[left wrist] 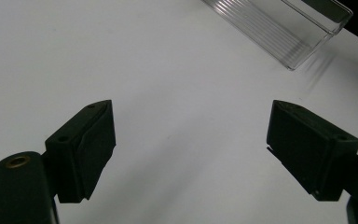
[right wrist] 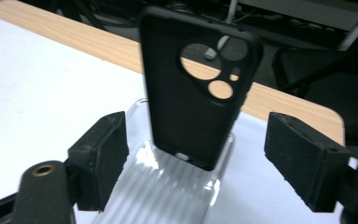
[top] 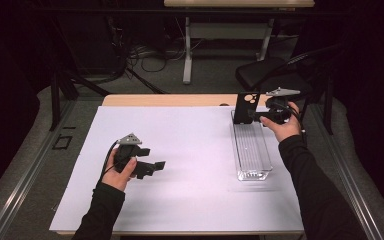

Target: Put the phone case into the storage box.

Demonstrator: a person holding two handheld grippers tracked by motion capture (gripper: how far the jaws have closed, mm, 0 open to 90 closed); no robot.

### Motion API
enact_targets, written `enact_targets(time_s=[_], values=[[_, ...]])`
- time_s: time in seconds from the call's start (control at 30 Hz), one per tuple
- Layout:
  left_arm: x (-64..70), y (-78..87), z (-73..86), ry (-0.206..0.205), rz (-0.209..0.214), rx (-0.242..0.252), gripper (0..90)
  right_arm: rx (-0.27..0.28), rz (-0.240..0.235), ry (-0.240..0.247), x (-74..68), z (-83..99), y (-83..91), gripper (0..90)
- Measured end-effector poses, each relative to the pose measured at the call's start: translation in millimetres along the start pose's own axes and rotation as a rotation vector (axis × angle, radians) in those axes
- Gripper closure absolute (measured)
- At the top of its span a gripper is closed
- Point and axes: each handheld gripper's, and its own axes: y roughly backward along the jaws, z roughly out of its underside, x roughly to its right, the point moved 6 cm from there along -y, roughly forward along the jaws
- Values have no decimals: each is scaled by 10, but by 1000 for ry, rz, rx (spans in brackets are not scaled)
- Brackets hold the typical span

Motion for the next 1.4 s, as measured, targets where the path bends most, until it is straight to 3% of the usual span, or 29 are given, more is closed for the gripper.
enact_targets(time_s=[0.17, 0.67, 1.4], values=[[-4, 11, -7, 4, 1, 4, 158, 0, -44, -20, -96, 30, 107, 144], [-34, 40, -41, 37, 5, 33, 157, 12, -114, 12, -428, 133, 399, 20], [-31, 85, -70, 27, 12, 50, 157, 70, -152, 37, -823, 237, 780, 5]])
